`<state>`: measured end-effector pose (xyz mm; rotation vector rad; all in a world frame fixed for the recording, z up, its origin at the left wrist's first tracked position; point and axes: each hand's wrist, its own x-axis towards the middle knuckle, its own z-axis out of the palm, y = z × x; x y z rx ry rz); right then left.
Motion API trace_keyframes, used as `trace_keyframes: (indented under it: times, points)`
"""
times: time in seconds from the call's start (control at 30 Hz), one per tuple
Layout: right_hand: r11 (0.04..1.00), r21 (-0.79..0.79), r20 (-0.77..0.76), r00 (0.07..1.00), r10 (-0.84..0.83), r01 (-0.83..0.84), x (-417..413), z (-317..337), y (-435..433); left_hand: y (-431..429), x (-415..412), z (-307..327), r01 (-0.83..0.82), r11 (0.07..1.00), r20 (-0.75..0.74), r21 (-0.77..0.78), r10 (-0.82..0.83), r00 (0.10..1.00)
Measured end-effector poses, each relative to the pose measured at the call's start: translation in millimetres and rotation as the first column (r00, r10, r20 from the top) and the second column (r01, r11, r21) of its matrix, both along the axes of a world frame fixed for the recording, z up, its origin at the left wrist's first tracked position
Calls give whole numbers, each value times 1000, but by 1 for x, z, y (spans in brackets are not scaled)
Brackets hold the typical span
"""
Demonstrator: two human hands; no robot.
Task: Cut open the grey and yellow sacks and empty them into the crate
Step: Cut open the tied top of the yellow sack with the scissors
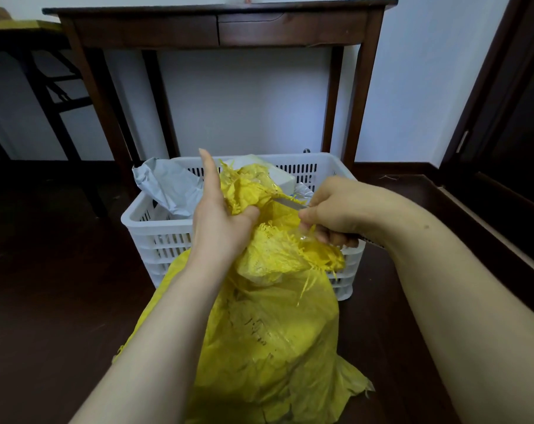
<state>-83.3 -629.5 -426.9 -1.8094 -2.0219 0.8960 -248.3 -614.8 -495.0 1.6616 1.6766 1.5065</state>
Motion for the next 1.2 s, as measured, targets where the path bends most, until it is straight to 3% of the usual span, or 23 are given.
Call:
trace_keyframes:
  times: [0.2, 0.3, 0.43, 0.7, 0.9, 1.2]
  points:
    - [991, 92, -75, 993, -91, 98, -3, 0, 6, 5, -1, 1, -65, 996, 94, -60, 70, 993]
    - [986, 150, -38, 997, -69, 74, -4, -1, 6, 6, 0, 0, -43, 998, 95, -45, 48, 994]
    - [984, 170, -69, 997, -38, 49, -9, -7, 6, 6, 2, -3, -52, 998, 13, -25, 52, 999]
    - [873, 488, 15, 1000, -13, 4, -21, -17, 3, 1, -1, 0, -124, 992, -133, 7, 124, 983]
    - [812, 582, -71, 997, -4, 45, -28, -25, 3, 0, -3, 4, -202, 979, -210, 17, 201, 957]
    - [913, 388, -282, 959, -14, 128, -49, -30, 1, 0, -6, 0, -267, 963, -211, 27, 267, 940]
